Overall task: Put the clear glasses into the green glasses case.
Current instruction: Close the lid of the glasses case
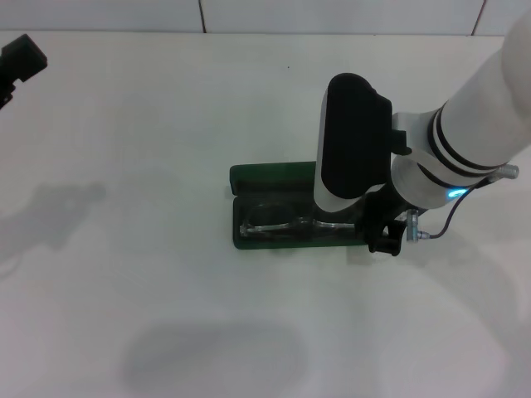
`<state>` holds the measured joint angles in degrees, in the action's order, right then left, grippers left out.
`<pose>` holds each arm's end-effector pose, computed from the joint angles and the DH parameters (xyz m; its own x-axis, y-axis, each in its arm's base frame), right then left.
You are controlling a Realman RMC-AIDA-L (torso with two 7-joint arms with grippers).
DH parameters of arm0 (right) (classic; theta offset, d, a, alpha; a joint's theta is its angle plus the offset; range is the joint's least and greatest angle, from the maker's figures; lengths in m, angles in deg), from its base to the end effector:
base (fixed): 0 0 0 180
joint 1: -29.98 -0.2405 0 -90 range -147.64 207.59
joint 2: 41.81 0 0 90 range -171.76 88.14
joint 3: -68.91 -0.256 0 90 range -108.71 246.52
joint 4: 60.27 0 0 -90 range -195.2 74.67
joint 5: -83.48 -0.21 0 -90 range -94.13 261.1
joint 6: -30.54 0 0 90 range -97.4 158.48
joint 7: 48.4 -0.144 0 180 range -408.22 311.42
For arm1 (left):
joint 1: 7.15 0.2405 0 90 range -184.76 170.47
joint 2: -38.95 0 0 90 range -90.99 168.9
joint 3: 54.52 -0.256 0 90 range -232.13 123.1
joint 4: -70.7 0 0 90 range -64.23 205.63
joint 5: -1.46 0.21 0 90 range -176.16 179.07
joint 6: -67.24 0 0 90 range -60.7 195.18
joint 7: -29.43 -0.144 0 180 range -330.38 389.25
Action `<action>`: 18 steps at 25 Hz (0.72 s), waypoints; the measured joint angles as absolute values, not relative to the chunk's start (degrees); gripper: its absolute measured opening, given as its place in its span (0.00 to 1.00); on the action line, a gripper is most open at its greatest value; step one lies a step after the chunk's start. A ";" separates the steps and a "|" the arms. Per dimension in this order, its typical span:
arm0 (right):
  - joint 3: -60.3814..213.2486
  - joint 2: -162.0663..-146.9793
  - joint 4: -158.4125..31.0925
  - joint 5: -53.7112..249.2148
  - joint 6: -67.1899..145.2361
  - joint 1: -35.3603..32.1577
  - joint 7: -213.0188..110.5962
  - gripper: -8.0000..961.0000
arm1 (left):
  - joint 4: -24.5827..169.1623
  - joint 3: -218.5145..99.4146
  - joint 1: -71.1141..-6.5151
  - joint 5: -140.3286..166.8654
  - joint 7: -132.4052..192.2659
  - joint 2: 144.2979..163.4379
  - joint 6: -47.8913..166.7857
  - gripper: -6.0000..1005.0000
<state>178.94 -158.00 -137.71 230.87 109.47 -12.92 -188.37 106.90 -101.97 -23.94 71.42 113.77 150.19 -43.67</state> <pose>0.1186 0.3389 -0.0741 0.8542 -0.0619 0.5163 0.0734 -0.9686 -0.2376 -0.2642 0.2697 0.1070 0.3690 0.1556 0.9163 0.4369 -0.8992 -0.0233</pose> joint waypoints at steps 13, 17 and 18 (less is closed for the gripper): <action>178.97 -157.91 -137.60 230.88 108.02 -12.06 -188.17 0.03 | 106.91 -101.97 -23.93 71.42 114.33 150.29 -43.77 0.04; 178.95 -157.91 -137.59 230.88 107.55 -11.80 -188.07 0.03 | 106.91 -101.97 -23.80 71.42 114.34 150.37 -43.84 0.04; 178.94 -157.91 -137.58 230.87 107.51 -11.76 -187.98 0.03 | 106.91 -101.98 -23.78 71.42 114.34 150.38 -43.85 0.04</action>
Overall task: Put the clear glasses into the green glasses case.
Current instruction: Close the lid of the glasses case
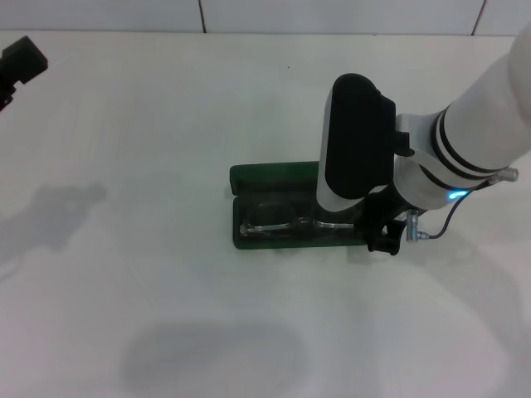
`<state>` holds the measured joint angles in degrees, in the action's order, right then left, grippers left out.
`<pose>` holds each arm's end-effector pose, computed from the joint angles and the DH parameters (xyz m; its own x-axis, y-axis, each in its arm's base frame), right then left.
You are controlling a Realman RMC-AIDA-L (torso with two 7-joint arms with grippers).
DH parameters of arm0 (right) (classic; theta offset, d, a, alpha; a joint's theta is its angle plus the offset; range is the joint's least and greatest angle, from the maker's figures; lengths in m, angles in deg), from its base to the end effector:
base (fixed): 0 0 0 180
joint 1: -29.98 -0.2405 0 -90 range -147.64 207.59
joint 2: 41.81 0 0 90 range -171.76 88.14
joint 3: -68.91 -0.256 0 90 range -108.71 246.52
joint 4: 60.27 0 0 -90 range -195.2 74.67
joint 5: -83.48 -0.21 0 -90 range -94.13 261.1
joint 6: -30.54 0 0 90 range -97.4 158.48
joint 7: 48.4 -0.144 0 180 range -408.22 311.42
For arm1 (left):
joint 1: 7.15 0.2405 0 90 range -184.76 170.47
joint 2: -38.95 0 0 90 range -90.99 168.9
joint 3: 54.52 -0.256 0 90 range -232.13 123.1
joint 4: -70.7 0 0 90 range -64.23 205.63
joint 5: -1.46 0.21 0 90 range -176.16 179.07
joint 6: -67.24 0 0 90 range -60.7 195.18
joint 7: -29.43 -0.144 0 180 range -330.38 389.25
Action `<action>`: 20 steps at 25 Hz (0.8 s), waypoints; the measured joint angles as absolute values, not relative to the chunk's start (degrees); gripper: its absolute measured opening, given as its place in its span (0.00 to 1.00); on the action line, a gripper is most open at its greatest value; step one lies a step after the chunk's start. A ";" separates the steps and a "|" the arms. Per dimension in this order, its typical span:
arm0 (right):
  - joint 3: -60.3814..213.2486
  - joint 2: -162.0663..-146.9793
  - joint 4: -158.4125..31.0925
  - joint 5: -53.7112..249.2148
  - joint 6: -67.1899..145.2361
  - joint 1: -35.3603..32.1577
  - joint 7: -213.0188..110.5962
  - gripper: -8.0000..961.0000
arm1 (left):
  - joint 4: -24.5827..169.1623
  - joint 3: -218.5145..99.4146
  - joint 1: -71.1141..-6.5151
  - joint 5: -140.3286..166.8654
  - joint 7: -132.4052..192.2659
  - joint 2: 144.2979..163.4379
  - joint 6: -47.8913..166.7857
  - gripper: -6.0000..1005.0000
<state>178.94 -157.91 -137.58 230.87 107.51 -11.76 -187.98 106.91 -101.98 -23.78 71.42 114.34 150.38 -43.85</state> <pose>0.1230 0.3402 -0.0748 0.8643 -0.0684 0.4984 0.0696 -0.9649 -0.2531 -0.2643 0.2684 0.1059 0.3612 0.1663 0.9175 0.4404 -0.8978 -0.0107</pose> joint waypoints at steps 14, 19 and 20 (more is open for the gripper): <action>178.93 -157.98 -143.03 230.95 108.78 -8.06 -187.60 0.04 | 106.91 -101.97 -23.58 71.37 114.87 150.48 -44.02 0.04; 178.93 -157.99 -148.26 231.42 110.92 -5.20 -187.93 0.04 | 107.28 -101.98 -23.78 71.35 115.60 150.48 -44.03 0.05; 178.83 -157.99 -149.78 231.46 111.55 -4.13 -187.97 0.04 | 107.33 -101.97 -23.86 71.38 115.88 150.48 -44.03 0.05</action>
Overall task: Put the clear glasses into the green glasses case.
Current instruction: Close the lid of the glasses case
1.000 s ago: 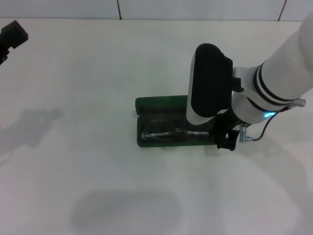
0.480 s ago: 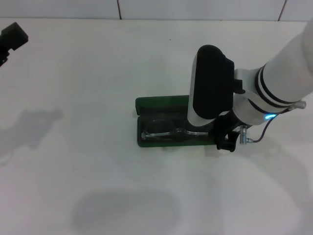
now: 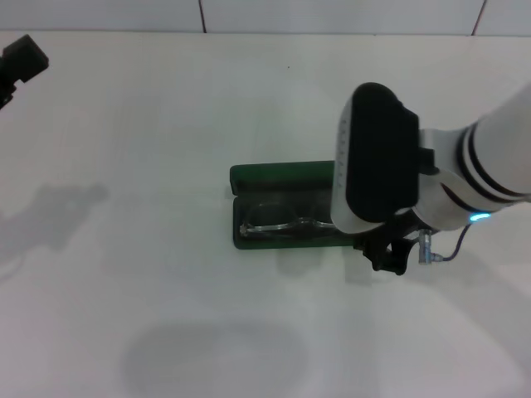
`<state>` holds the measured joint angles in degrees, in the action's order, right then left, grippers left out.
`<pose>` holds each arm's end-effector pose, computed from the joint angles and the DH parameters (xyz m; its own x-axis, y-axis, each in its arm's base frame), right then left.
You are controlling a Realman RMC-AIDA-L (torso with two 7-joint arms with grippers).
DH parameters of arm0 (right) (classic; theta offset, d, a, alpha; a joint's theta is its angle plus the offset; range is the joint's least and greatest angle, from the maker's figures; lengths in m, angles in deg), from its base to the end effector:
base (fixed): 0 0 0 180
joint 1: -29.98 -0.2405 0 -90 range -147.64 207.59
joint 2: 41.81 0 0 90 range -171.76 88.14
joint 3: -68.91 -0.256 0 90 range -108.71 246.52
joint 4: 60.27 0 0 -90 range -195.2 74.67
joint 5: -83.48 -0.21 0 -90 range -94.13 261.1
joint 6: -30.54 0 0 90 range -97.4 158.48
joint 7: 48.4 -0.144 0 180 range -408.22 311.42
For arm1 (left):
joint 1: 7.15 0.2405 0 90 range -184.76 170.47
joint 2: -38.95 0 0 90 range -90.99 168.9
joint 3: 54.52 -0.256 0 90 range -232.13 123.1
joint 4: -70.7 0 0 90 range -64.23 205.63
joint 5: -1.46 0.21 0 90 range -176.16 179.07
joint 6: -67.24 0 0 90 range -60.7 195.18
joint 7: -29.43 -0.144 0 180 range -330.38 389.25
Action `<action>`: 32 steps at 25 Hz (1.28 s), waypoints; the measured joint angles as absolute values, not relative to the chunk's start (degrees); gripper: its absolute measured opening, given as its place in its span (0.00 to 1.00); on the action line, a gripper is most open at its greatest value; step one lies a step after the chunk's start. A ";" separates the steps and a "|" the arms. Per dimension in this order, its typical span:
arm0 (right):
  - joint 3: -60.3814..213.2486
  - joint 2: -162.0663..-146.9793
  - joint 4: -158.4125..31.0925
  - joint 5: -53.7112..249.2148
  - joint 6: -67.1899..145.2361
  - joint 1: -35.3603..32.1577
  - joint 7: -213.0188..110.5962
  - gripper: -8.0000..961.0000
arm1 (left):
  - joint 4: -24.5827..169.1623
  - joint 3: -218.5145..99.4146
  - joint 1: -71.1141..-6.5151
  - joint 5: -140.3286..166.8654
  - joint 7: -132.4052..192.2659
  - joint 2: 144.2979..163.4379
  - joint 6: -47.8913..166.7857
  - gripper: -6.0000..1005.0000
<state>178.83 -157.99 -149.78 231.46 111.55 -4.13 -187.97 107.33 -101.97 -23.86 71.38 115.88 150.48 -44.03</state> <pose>0.1190 0.3124 -0.0609 0.8922 -0.0534 0.4484 0.0690 -0.9652 -0.2523 -0.2626 0.2687 0.1063 0.3521 0.1848 0.9175 0.4416 -0.8971 0.0112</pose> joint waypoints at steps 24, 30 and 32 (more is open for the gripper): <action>99.09 -156.81 -139.51 182.61 142.80 18.54 -149.45 0.04 | 109.00 -102.40 -40.76 95.13 120.70 153.65 -33.08 0.05; 91.29 -156.51 -130.77 182.27 153.27 16.92 -141.96 0.07 | 116.66 -102.66 -45.25 105.61 123.86 157.41 -29.61 0.15; 95.42 -156.24 -126.17 182.30 153.32 16.43 -137.83 0.12 | 118.02 -102.87 -46.06 108.63 123.81 158.18 -28.55 0.21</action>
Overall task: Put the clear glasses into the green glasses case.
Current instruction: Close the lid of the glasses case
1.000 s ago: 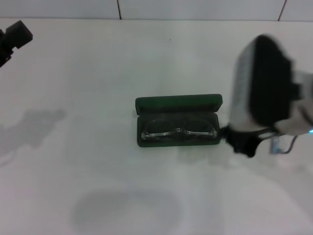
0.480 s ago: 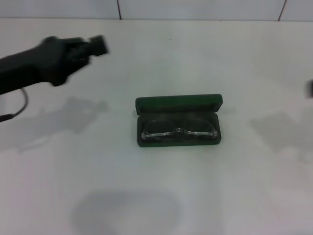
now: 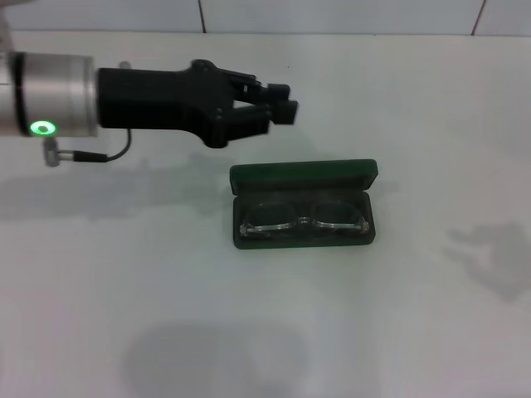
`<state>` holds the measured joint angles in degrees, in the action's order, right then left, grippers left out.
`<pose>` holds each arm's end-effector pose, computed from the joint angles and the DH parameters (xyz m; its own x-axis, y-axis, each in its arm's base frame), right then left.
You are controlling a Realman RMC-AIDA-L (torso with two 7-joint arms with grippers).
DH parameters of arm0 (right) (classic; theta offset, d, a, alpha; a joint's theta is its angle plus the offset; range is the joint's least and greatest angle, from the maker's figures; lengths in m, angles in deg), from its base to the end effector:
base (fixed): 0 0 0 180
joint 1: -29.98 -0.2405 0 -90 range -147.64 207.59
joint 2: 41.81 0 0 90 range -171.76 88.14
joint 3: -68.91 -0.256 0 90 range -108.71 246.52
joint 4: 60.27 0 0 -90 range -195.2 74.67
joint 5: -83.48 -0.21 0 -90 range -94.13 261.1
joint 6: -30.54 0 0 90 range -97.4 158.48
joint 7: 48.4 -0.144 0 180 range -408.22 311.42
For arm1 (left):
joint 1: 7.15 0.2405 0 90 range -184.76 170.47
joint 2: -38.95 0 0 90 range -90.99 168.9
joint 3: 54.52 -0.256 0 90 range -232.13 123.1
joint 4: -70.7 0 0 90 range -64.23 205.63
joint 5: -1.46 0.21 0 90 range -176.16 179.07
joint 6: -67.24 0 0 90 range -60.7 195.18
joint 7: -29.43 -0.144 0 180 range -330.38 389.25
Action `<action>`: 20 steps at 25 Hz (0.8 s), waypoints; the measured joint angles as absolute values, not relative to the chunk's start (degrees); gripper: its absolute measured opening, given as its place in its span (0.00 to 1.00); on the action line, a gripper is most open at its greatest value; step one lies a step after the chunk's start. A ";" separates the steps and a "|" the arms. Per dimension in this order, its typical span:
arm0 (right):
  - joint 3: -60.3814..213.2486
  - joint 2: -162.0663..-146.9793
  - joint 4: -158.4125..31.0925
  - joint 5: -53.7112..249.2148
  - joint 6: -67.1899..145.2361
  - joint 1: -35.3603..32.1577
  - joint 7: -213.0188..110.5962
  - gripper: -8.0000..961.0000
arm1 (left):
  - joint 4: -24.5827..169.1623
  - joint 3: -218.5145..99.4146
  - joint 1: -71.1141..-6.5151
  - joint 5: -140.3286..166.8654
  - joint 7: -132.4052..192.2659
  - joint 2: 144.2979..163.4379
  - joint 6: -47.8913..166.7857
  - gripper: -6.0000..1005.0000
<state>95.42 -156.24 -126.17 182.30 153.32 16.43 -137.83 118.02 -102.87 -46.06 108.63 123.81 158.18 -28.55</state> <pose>0.2716 0.2274 0.1487 0.7585 -0.1353 -0.6374 -0.3424 -0.9150 -0.2133 -0.1640 0.3597 0.0131 0.8028 0.2819 0.5253 0.3133 -0.9492 0.0306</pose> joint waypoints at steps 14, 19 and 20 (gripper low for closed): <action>99.46 -156.35 -110.01 191.01 146.27 9.99 -123.93 0.45 | 114.32 -120.49 -50.44 110.41 126.98 158.45 -7.41 0.31; 99.49 -155.73 -108.85 191.17 145.39 10.18 -123.85 0.66 | 113.47 -121.19 -50.64 110.74 127.65 158.38 -7.11 0.29; 99.49 -155.61 -108.56 191.24 145.39 10.13 -123.84 0.67 | 113.45 -121.22 -50.65 110.92 127.87 158.35 -7.14 0.28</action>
